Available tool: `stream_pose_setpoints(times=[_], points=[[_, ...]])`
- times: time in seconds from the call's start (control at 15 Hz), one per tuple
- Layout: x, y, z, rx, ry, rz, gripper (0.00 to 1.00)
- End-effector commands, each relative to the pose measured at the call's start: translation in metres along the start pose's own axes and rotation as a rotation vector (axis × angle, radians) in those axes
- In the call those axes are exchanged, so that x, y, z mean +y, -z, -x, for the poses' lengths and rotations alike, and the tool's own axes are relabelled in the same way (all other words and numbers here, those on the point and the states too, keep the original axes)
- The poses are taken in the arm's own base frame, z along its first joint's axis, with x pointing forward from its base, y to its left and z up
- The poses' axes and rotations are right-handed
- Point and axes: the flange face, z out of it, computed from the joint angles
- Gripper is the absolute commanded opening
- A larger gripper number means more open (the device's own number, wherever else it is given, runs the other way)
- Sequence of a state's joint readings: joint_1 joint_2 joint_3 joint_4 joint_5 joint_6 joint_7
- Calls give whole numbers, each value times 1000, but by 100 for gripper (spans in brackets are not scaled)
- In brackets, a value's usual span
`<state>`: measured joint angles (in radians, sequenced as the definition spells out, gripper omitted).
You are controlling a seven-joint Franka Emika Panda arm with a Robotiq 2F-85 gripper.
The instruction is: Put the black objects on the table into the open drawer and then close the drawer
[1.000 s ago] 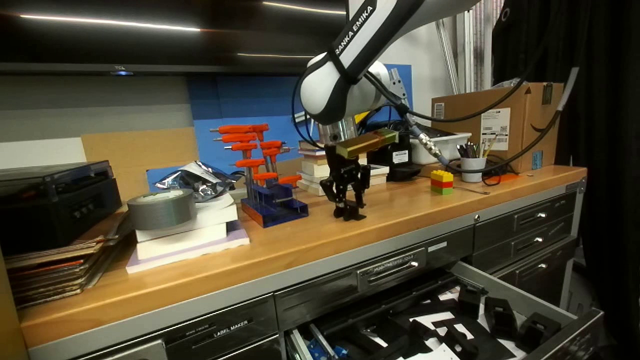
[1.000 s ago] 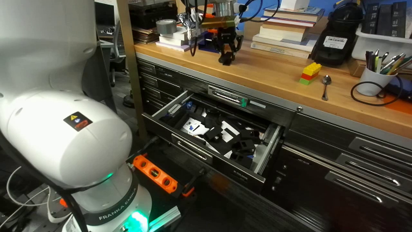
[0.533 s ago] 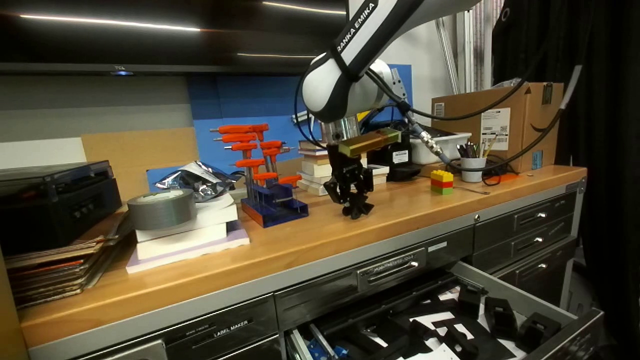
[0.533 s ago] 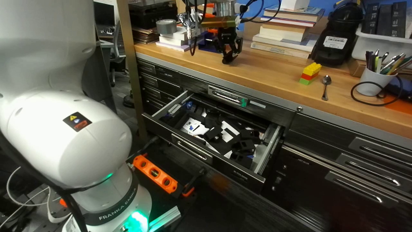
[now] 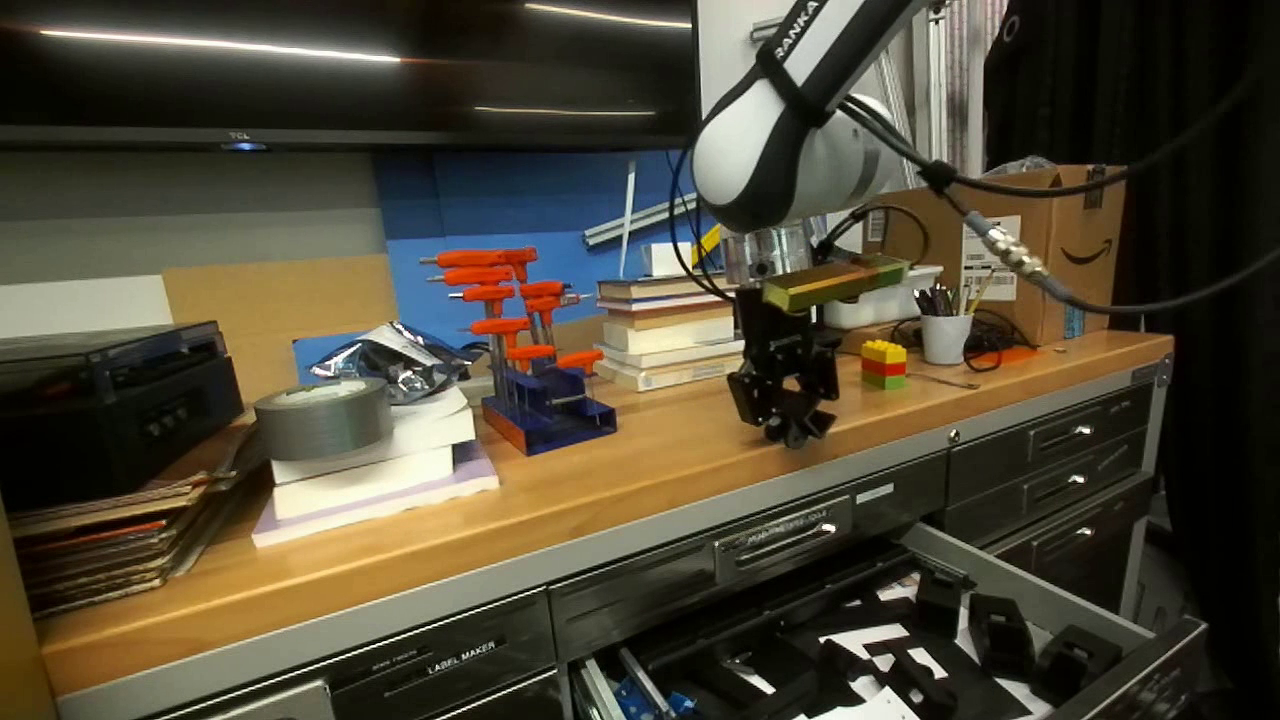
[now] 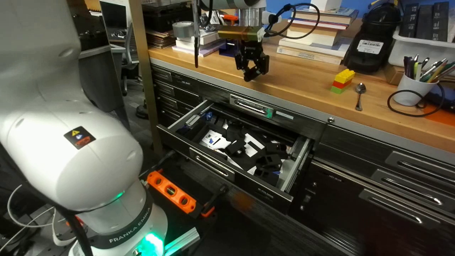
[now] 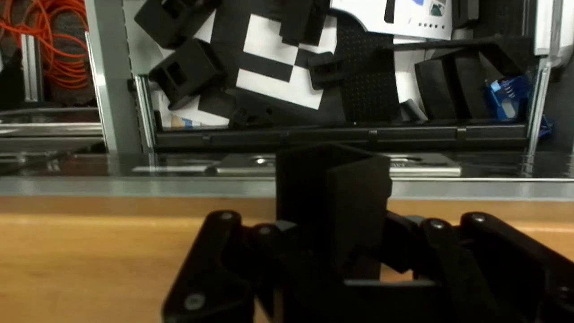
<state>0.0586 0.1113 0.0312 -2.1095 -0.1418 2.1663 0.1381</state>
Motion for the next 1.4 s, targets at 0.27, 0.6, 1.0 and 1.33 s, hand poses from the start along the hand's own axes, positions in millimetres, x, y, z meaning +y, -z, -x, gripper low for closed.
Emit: stream_pose_setpoints(times=[0.27,0.6,1.0,1.33], points=[[52,-48,100,-51,-153,-30,10],[59,-95,111,-125,-160,-63,11],[62,-151,103,-148,-210,-119,11],[81,-189,96,-134,-220,-179,11]])
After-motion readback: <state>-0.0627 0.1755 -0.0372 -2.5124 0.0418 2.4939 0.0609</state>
